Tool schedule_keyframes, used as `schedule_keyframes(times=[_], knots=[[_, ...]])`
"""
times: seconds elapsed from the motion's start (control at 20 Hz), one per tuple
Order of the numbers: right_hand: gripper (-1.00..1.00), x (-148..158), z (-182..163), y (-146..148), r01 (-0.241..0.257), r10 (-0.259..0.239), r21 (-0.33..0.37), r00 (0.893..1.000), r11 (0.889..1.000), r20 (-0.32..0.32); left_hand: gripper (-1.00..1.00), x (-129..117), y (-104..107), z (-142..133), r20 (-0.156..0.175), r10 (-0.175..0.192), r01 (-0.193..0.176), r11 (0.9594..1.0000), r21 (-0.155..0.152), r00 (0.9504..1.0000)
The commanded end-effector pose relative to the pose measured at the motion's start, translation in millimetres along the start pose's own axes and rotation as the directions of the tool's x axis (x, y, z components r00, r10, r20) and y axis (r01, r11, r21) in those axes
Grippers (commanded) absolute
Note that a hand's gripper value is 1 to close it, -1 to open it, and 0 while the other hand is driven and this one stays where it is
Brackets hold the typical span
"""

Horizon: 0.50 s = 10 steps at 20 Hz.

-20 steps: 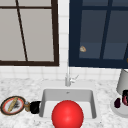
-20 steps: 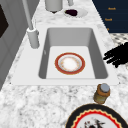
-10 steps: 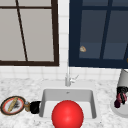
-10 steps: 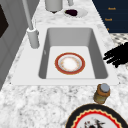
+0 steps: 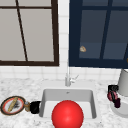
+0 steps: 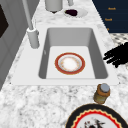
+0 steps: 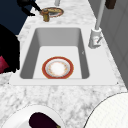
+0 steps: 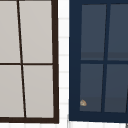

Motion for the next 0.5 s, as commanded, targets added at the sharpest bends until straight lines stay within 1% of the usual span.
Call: schedule_keyframes(times=[0.0,0.45], knots=[[1.0,31,3,-1,0.009,-0.009,0.001,1.0,1.0,0.007,0.0,0,0,0,0.0,0.0,0.0,1.0,0.0,1.0],[1.0,105,0,10,0.017,-0.017,0.001,1.0,1.0,0.012,0.0,0,0,0,0.0,0.0,0.0,1.0,0.0,1.0]])
